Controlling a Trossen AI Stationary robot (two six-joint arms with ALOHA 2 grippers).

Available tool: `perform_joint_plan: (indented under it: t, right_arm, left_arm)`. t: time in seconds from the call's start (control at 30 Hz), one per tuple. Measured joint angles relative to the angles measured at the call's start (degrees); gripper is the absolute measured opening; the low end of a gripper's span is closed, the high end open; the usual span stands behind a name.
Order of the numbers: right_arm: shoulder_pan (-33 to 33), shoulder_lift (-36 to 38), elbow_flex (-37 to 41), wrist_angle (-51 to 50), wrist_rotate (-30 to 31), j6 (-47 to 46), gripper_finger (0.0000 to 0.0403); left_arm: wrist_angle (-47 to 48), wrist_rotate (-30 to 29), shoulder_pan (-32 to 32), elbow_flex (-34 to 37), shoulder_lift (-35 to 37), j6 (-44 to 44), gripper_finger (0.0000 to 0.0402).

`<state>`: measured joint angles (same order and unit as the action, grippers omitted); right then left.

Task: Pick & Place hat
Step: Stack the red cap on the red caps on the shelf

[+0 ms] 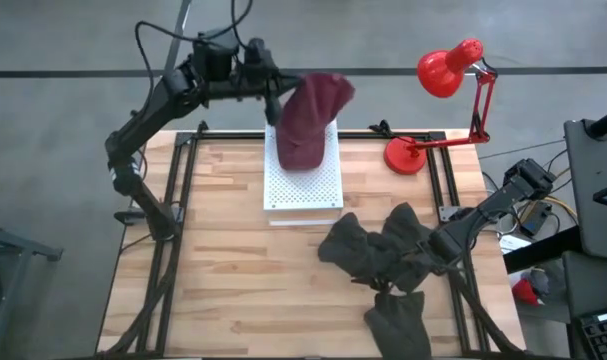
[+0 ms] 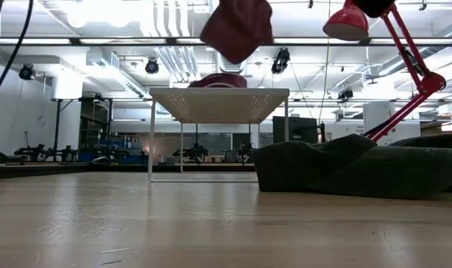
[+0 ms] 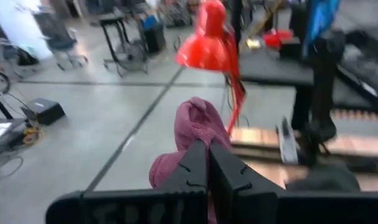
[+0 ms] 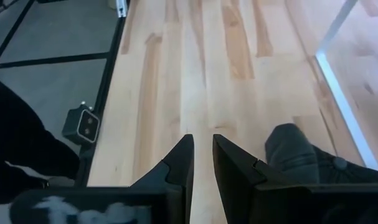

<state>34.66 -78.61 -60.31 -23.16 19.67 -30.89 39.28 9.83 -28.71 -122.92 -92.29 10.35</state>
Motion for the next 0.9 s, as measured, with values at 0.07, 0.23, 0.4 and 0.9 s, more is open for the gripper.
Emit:
perform_joint_plan:
  t: [0.07,0.23,0.4,0.9]
  right_arm:
    - [-0.7,0.0,0.0,0.0,0.0,0.0,0.0057]
    - [-2.1,0.0,0.0,0.0,0.0,0.0,0.0061]
    - [-3.3,0.0,0.0,-0.1,0.0,0.7,0.0059]
    - [-4.4,0.0,1.4,-0.2,0.0,0.6,0.0059]
  left_arm:
    - [-2.9,0.2,-1.3,1.1,0.0,-3.0,0.0000]
    - [-8.4,3.6,-2.7,3.8,-0.2,-13.5,0.0000]
    - [-8.8,3.4,-3.0,5.5,0.0,-19.1,0.0000]
    - [-12.2,4.6,-5.5,11.7,0.6,-28.9,0.0000]
